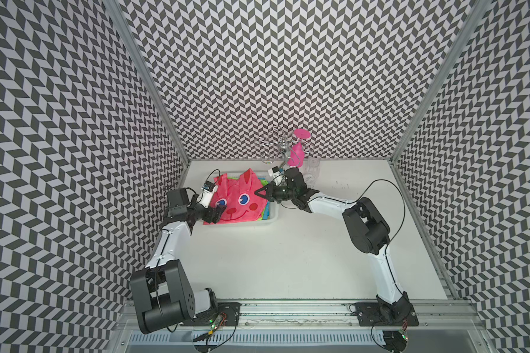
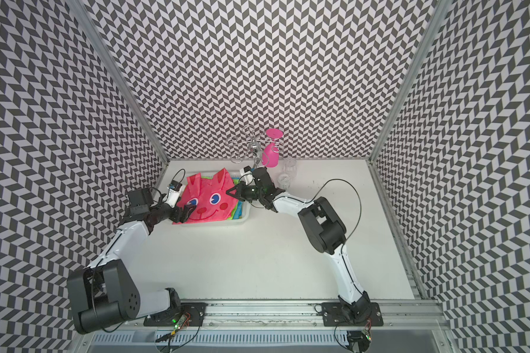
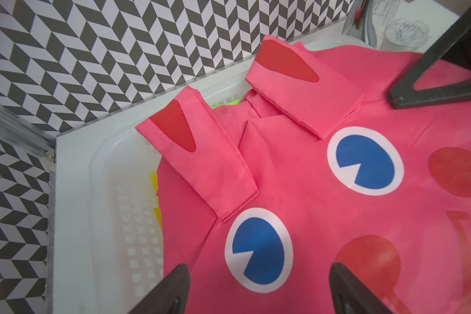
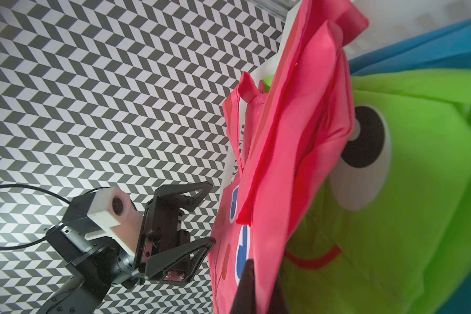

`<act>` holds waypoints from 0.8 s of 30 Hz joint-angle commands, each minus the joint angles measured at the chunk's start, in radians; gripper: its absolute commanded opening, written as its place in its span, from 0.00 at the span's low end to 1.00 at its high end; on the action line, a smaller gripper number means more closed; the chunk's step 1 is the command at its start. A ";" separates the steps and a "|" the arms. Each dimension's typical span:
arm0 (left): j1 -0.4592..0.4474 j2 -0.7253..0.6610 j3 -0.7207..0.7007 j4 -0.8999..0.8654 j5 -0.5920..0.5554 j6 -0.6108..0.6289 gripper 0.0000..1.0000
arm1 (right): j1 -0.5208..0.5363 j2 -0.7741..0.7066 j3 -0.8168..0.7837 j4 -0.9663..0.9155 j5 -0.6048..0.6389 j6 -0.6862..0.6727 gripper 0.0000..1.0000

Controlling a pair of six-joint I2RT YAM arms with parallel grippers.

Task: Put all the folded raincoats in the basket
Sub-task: Place the raincoat in the basket.

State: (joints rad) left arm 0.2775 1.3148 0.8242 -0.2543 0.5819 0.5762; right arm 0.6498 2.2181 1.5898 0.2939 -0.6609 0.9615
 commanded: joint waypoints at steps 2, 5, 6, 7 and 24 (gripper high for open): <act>-0.014 -0.026 -0.013 0.022 -0.005 0.000 0.84 | -0.016 -0.076 -0.039 0.075 0.063 -0.018 0.00; -0.024 -0.027 -0.013 0.024 -0.009 -0.002 0.84 | -0.021 -0.077 -0.049 0.067 0.077 -0.024 0.00; -0.027 -0.028 -0.013 0.024 -0.011 -0.002 0.84 | -0.021 -0.072 -0.048 0.061 0.084 -0.029 0.00; -0.031 -0.027 -0.014 0.026 -0.011 -0.001 0.84 | -0.021 -0.067 -0.050 0.053 0.093 -0.033 0.02; -0.091 0.048 -0.068 0.088 -0.147 -0.039 0.83 | 0.002 -0.082 -0.061 -0.055 0.171 -0.107 0.40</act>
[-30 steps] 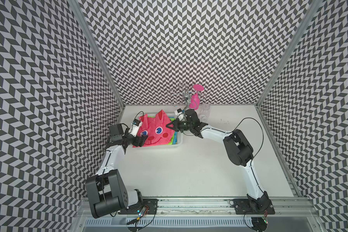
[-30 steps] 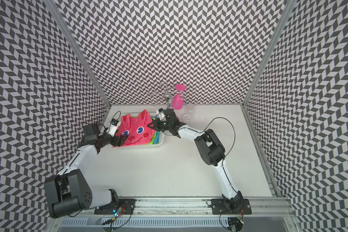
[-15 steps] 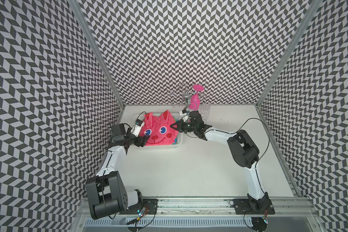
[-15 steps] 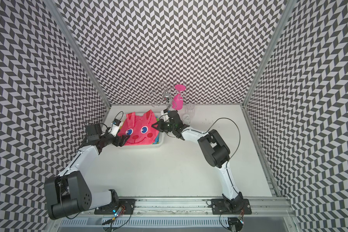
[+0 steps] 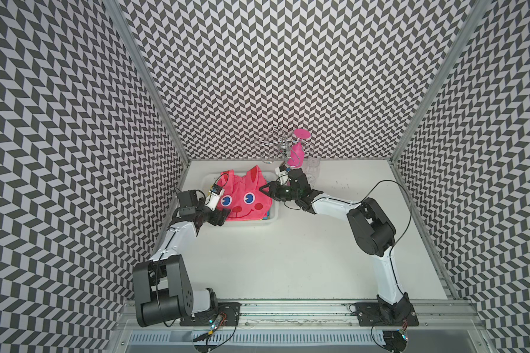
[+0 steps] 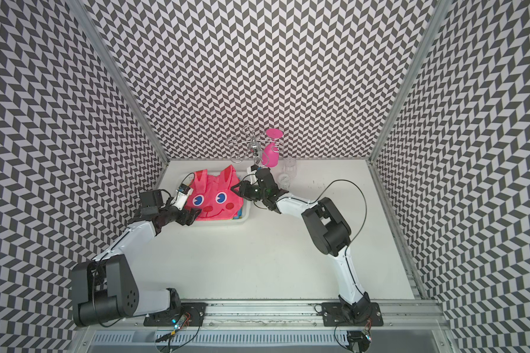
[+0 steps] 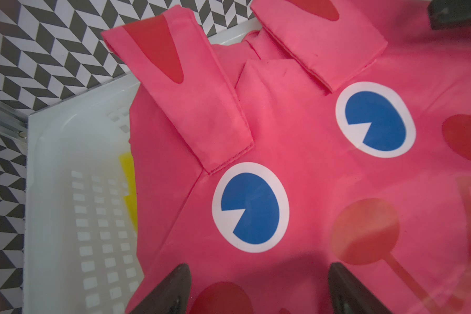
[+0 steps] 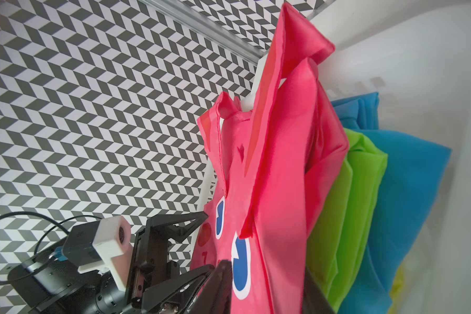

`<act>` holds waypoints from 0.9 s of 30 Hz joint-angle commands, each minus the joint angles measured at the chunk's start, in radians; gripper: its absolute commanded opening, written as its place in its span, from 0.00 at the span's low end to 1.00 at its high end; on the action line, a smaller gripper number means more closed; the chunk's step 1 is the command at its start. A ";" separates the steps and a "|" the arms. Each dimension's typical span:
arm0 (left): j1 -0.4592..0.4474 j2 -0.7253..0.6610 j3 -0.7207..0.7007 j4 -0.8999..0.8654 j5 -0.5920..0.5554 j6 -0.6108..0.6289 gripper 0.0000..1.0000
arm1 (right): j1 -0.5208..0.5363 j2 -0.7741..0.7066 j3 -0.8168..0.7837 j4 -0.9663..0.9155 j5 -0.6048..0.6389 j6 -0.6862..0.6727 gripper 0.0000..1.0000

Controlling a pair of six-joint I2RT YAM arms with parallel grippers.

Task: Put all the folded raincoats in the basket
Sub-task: Place the raincoat in the basket, then move the basket to the center of the board.

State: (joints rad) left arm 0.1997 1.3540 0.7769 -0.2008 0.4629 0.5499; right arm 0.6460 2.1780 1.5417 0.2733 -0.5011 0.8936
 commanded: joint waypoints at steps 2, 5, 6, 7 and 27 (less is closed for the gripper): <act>-0.029 0.014 -0.027 0.043 -0.041 -0.015 0.83 | 0.006 -0.068 -0.031 -0.040 0.007 -0.044 0.42; -0.048 0.020 -0.038 0.063 -0.065 -0.021 0.83 | 0.007 -0.119 -0.101 0.001 -0.006 -0.026 0.45; -0.052 0.020 -0.041 0.066 -0.069 -0.020 0.83 | 0.004 -0.133 -0.126 0.021 -0.015 -0.012 0.49; -0.055 0.020 -0.043 0.069 -0.074 -0.020 0.83 | 0.004 -0.149 -0.153 0.036 -0.017 0.000 0.53; -0.102 0.029 -0.088 0.126 -0.141 0.018 0.84 | 0.067 -0.455 -0.600 0.180 0.104 0.049 0.58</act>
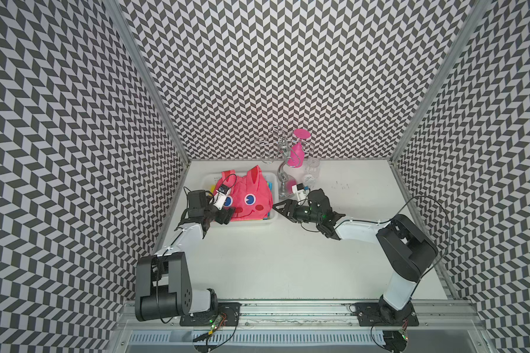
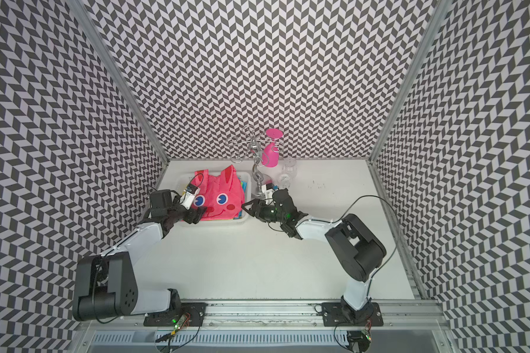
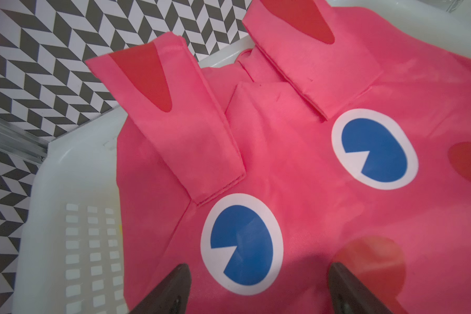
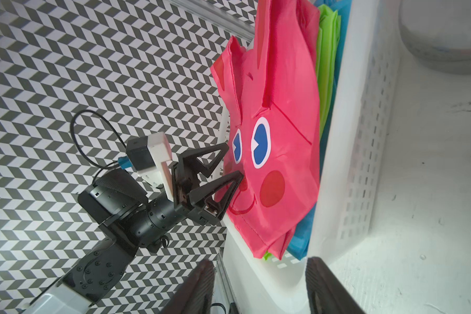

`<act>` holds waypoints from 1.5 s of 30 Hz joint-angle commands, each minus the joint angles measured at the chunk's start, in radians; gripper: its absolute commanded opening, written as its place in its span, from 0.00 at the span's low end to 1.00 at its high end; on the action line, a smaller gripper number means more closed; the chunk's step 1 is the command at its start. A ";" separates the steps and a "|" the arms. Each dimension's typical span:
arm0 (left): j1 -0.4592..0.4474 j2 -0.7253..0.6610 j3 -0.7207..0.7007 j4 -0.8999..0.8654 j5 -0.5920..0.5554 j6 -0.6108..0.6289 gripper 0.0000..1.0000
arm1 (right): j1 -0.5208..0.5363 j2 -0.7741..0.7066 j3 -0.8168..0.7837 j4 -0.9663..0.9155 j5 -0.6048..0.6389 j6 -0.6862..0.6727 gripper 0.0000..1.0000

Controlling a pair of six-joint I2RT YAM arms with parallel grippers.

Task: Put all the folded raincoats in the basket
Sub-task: Move the basket to the center of the board.

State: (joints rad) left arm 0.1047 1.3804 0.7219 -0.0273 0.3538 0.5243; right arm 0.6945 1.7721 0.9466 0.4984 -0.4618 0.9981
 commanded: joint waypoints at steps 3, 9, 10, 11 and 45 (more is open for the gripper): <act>-0.003 0.002 0.006 -0.110 -0.002 0.067 0.85 | 0.023 -0.040 0.005 -0.140 0.130 -0.108 0.59; 0.045 -0.046 0.111 -0.227 0.059 0.048 0.88 | 0.063 0.031 0.083 -0.276 0.237 -0.185 0.59; 0.059 -0.062 0.127 -0.237 0.071 0.039 0.89 | 0.068 0.046 0.101 -0.302 0.255 -0.185 0.59; 0.071 -0.076 0.139 -0.246 0.082 0.031 0.89 | 0.074 0.058 0.113 -0.322 0.274 -0.183 0.59; 0.153 -0.013 0.220 -0.163 -0.014 -0.197 1.00 | 0.239 -0.546 -0.236 -1.207 0.663 0.095 0.11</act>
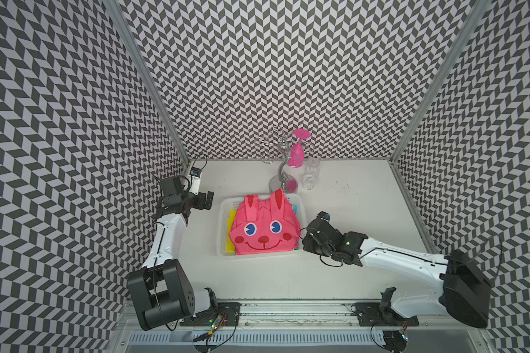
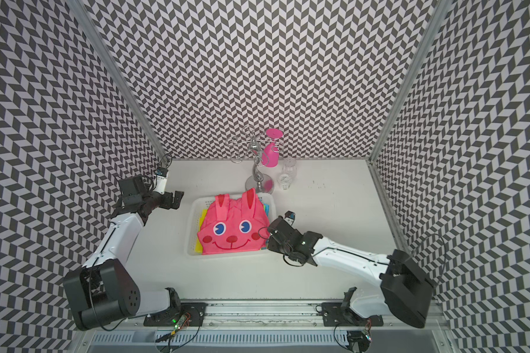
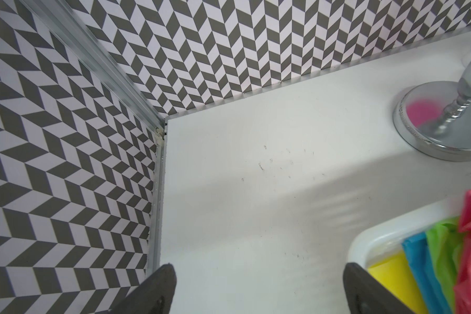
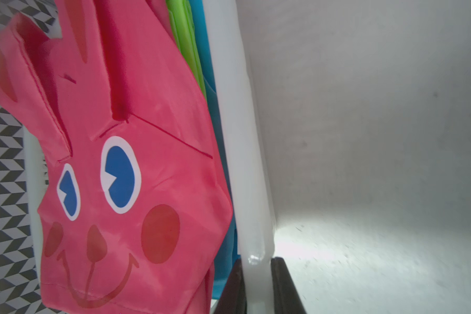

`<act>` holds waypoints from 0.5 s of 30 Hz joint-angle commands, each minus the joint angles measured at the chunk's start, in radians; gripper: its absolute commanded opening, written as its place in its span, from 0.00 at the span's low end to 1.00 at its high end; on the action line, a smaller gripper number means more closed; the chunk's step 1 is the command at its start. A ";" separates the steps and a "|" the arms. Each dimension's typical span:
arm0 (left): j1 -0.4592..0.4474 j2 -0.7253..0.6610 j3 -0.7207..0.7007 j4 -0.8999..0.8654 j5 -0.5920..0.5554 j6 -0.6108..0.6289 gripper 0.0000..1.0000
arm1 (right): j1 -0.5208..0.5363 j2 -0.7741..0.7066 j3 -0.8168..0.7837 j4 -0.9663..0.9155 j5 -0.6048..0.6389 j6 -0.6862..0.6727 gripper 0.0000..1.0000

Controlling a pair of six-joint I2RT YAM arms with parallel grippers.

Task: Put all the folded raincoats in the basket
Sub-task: Move the basket to the center of the board.

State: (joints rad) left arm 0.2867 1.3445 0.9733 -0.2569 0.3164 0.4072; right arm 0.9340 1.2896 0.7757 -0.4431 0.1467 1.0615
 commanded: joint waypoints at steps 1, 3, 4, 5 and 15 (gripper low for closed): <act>-0.041 0.034 -0.043 0.083 0.019 -0.095 1.00 | 0.000 -0.096 -0.080 -0.284 0.059 0.029 0.13; -0.063 0.046 -0.079 0.154 0.017 -0.143 0.99 | -0.002 -0.160 -0.098 -0.318 0.081 0.013 0.28; -0.071 0.048 -0.099 0.192 0.015 -0.167 1.00 | -0.001 -0.183 -0.100 -0.346 0.108 0.025 0.37; -0.078 0.047 -0.126 0.241 0.020 -0.197 1.00 | -0.004 -0.210 -0.101 -0.370 0.141 0.033 0.43; -0.193 0.064 -0.397 0.698 -0.071 -0.346 1.00 | -0.266 -0.355 0.033 -0.237 0.253 -0.259 0.71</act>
State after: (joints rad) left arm 0.1246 1.3975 0.6235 0.2272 0.2981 0.1173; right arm 0.7650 0.9440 0.7776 -0.7940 0.3767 0.9821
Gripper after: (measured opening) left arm 0.995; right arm 0.691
